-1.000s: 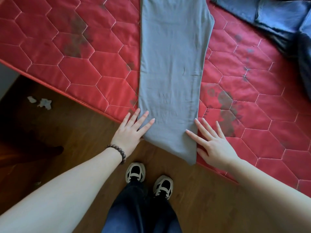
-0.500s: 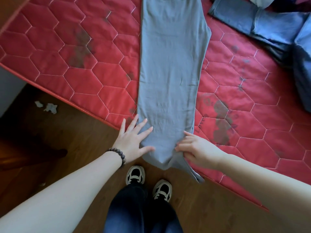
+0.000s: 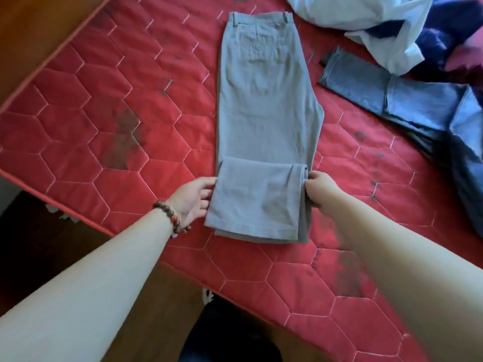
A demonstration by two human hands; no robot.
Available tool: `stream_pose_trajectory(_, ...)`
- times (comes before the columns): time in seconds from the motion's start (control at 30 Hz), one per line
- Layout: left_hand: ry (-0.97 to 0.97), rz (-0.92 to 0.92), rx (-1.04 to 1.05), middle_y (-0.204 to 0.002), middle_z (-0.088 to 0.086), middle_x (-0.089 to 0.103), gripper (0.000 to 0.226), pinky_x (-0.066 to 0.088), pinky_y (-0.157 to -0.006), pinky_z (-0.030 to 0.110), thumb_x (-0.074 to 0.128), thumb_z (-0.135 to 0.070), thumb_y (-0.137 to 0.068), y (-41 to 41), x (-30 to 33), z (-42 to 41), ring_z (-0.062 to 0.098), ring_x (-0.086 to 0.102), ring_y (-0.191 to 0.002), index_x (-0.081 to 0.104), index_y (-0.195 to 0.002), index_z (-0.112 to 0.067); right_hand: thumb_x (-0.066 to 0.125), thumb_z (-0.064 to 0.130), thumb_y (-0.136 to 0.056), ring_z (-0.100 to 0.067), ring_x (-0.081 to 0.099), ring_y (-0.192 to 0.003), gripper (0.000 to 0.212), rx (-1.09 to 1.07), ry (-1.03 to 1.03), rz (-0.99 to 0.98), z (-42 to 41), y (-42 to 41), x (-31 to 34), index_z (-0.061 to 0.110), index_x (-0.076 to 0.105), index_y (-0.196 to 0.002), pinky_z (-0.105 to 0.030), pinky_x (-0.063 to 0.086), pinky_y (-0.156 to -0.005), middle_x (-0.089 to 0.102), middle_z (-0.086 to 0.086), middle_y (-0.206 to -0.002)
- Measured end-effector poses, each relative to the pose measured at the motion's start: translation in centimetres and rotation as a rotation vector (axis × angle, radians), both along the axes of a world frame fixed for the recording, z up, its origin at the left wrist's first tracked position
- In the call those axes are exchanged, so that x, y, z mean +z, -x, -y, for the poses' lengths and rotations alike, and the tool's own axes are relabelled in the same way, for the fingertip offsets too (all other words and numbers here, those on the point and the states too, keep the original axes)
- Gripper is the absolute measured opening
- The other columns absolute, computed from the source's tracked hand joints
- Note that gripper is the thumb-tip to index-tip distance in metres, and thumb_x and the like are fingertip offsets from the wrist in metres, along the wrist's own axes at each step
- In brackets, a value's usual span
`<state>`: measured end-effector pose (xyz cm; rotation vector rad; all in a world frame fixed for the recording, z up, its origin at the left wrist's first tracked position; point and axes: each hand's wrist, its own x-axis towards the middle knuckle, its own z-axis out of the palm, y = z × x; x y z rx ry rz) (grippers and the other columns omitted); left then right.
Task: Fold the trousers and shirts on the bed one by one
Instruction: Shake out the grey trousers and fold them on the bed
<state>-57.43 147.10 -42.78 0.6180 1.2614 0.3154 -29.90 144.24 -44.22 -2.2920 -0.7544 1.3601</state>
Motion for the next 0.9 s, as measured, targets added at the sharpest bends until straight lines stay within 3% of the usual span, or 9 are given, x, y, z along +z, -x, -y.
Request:
stream_pose_trajectory(0.13, -0.065, -0.153, 0.015, -0.106, 0.019, 0.065, 0.042, 0.052, -0.082, 0.043, 0.044, 0.012, -0.086, -1.6, -1.7, 0.2, 0.025, 0.062, -0.085, 0.055, -0.121, -0.008, 0.057, 0.001, -0.081, -0.026, 0.054, -0.104, 0.078, 0.343, -0.218, 0.304, 1.8, -0.8, -0.8, 0.031, 0.030, -0.148, -0.035, 0.046, -0.089, 0.049, -0.008, -0.124)
stream_pose_trajectory(0.23, 0.023, -0.046, 0.178, -0.104, 0.012, 0.070, 0.029, 0.057, -0.074, 0.039, 0.054, -0.013, -0.095, -1.6, -1.9, 0.0, 0.020, 0.070, -0.087, 0.054, -0.124, -0.008, 0.056, -0.014, -0.067, -0.033, 0.038, -0.133, 0.080, 0.863, -0.491, 0.577, 2.0, -1.0, 0.1, 0.030, 0.056, -0.134, -0.047, 0.030, -0.109, 0.043, -0.010, -0.145)
stream_pose_trajectory(0.3, 0.128, 0.032, 0.250, -0.108, 0.012, 0.070, 0.033, 0.057, -0.070, 0.041, 0.049, -0.037, -0.098, -1.3, -1.7, 0.0, 0.024, 0.070, -0.092, 0.057, -0.121, -0.014, 0.052, -0.016, -0.065, -0.025, 0.048, -0.127, 0.063, 0.990, -0.481, 0.414, 1.3, -1.0, 0.7, 0.019, 0.072, -0.113, -0.042, 0.023, -0.114, 0.061, -0.006, -0.128)
stream_pose_trajectory(0.4, 0.175, 0.048, 0.183, -0.114, 0.013, 0.067, 0.051, 0.057, -0.068, 0.043, 0.030, -0.059, -0.097, -0.8, -1.6, 0.1, 0.030, 0.068, -0.087, 0.057, -0.120, -0.021, 0.054, 0.000, -0.072, -0.001, 0.055, -0.060, 0.014, 0.601, -0.441, 0.119, -1.9, -0.2, 2.6, 0.003, 0.067, -0.069, -0.031, 0.046, -0.073, 0.061, 0.005, -0.063)
stream_pose_trajectory(0.47, 0.161, 0.041, 0.146, -0.112, 0.014, 0.066, 0.055, 0.057, -0.068, 0.042, 0.026, -0.060, -0.097, -0.7, -2.1, 0.4, 0.029, 0.065, -0.079, 0.059, -0.119, -0.022, 0.054, -0.002, -0.083, 0.008, 0.041, -0.045, 0.027, 0.344, -0.360, 0.127, -5.7, -0.3, 2.7, 0.015, 0.050, -0.062, -0.020, 0.040, -0.055, 0.047, 0.017, -0.057)
stream_pose_trajectory(0.57, 0.120, 0.003, 0.162, -0.099, 0.011, 0.069, 0.046, 0.054, -0.057, 0.033, 0.032, -0.054, -0.098, -0.8, -2.7, 0.6, 0.021, 0.066, -0.064, 0.062, -0.112, -0.021, 0.056, 0.021, -0.094, -0.009, 0.050, -0.063, 0.015, 0.278, -0.137, 0.260, -10.1, -0.6, 1.9, 0.019, 0.047, -0.082, -0.007, 0.039, -0.047, 0.051, 0.001, -0.076)
stream_pose_trajectory(0.67, 0.073, -0.082, 0.077, -0.091, 0.008, 0.074, 0.034, 0.054, -0.053, 0.033, 0.044, -0.040, -0.099, -1.1, -3.1, 0.4, 0.020, 0.070, -0.065, 0.064, -0.109, -0.015, 0.058, 0.056, -0.085, -0.025, 0.059, -0.074, 0.043, 0.147, 0.040, 0.199, -9.9, -0.8, 0.7, 0.014, 0.054, -0.091, -0.036, 0.057, -0.065, 0.057, -0.005, -0.083)
stream_pose_trajectory(0.8, -0.097, -0.274, -0.149, -0.098, 0.016, 0.072, 0.031, 0.055, -0.081, 0.054, 0.060, -0.030, -0.092, -1.6, -3.1, 0.4, 0.032, 0.069, -0.093, 0.066, -0.100, -0.001, 0.062, 0.055, -0.083, -0.031, 0.066, -0.079, 0.048, 0.051, 0.073, 0.142, -6.1, -1.0, 0.3, 0.010, 0.060, -0.100, -0.048, 0.059, -0.071, 0.064, -0.006, -0.087)
stream_pose_trajectory(0.9, -0.232, -0.439, -0.313, -0.095, 0.017, 0.071, 0.038, 0.053, -0.082, 0.047, 0.058, -0.033, -0.092, -1.7, -3.7, 1.0, 0.034, 0.067, -0.087, 0.063, -0.094, 0.005, 0.065, 0.052, -0.083, -0.032, 0.068, -0.087, 0.049, -0.019, 0.097, 0.063, -2.7, -0.6, -0.2, 0.009, 0.064, -0.104, -0.050, 0.058, -0.076, 0.069, -0.012, -0.097)
